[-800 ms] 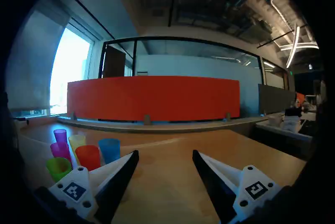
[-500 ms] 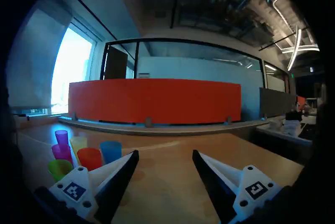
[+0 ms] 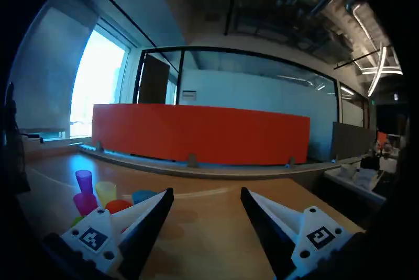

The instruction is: Pour water

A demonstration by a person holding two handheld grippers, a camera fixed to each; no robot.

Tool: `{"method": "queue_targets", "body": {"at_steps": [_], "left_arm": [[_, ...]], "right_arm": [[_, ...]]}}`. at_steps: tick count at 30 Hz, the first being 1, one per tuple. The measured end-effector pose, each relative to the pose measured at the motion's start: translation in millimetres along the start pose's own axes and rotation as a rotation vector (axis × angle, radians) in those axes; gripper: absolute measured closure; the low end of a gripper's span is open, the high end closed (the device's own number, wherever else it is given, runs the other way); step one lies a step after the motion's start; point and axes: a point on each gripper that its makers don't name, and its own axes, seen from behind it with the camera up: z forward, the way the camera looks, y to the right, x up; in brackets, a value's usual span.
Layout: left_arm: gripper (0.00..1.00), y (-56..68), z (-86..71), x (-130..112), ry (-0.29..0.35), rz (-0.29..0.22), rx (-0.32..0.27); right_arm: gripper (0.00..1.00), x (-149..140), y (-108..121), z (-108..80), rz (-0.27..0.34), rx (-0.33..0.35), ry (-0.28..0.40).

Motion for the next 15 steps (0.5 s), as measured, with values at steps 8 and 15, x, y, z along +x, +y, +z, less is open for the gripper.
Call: {"method": "queue_targets", "body": {"at_steps": [8,15], "left_arm": [[0.1,14.8,6.1,40.5,-0.018,-0.03,-0.058],[0.1,16.5,9.8,75.6,-0.001,-0.007,-0.064]], "right_arm": [[0.01,44.6,-7.3,0.4,0.009,0.042,-0.003],[0.01,80.1,-14.3,3.9,0.036,0.08,0.002]]}}
